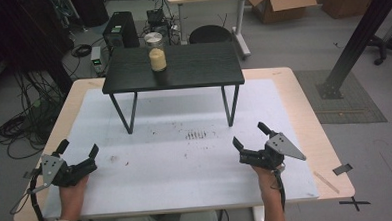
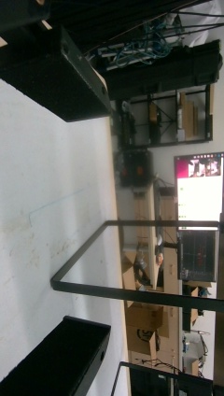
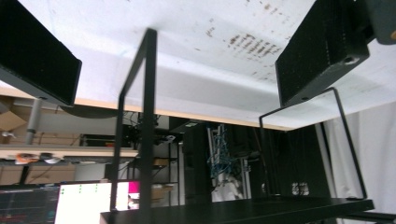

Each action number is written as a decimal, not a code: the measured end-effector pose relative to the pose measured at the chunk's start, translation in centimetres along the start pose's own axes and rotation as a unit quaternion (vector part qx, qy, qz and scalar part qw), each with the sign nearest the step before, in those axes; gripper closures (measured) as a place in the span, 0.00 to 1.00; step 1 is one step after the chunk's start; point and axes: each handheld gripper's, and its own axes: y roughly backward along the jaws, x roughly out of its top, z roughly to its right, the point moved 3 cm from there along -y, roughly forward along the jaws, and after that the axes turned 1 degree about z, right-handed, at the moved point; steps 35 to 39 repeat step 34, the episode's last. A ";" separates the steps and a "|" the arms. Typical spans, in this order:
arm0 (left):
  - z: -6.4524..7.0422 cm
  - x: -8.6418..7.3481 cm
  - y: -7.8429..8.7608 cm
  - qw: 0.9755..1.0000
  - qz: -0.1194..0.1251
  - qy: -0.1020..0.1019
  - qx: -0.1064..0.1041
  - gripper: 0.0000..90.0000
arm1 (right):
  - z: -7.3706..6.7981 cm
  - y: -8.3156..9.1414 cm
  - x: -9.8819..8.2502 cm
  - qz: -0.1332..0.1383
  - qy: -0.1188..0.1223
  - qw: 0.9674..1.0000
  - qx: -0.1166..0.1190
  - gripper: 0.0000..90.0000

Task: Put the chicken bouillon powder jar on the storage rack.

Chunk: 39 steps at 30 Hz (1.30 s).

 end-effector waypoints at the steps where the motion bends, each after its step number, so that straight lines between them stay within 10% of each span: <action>1: 0.0 0.0 0.0 1.000 0.000 0.000 0.000 0.01 | 0.0 0.0 0.0 0.000 0.000 1.000 0.000 0.00; 15: 0.1 0.0 0.0 1.000 0.001 -0.001 0.002 0.01 | 0.8 2.0 -2.6 0.013 0.013 0.999 -0.051 0.00; 39: 0.0 0.0 0.0 1.000 0.002 0.000 0.005 0.01 | 0.3 2.3 -2.7 0.030 0.037 0.997 -0.057 0.00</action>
